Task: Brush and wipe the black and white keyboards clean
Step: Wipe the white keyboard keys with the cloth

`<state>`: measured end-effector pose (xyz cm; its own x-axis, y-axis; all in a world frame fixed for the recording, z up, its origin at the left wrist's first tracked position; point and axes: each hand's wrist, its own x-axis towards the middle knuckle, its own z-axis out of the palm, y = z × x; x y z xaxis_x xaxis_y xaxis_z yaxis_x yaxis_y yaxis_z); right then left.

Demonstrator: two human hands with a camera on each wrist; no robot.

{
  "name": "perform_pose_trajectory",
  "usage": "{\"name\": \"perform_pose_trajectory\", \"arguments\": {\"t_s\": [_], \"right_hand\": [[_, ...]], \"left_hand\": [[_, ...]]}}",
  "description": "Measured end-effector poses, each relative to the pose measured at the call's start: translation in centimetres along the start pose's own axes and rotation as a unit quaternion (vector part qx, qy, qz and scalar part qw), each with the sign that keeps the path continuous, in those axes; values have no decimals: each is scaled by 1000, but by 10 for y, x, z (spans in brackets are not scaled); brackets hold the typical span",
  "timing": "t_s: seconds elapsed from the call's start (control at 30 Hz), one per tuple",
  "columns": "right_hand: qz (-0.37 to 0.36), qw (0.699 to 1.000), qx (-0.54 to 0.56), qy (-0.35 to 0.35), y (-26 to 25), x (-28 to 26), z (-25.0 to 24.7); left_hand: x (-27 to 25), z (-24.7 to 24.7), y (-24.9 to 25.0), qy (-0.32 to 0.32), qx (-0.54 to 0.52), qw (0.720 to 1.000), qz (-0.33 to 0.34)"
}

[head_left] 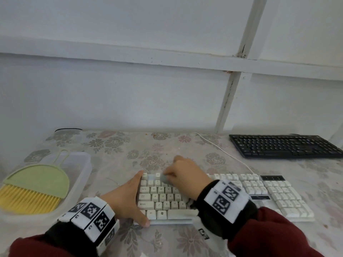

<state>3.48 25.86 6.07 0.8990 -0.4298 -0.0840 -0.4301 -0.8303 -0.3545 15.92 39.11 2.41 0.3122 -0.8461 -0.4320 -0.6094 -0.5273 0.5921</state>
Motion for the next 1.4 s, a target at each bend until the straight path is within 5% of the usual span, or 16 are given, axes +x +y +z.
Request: {"name": "perform_pose_trajectory", "arguments": {"t_s": [0.27, 1.03, 1.4], "right_hand": [[-78, 996, -53, -12, -29, 35, 44], [88, 994, -7, 60, 82, -28, -16], [64, 992, -82, 66, 94, -34, 8]], "left_hand": [[5, 0, -8, -1, -17, 1000, 21], [3, 0, -3, -10, 13, 1000, -13], [11, 2, -14, -12, 9, 1000, -9]]}}
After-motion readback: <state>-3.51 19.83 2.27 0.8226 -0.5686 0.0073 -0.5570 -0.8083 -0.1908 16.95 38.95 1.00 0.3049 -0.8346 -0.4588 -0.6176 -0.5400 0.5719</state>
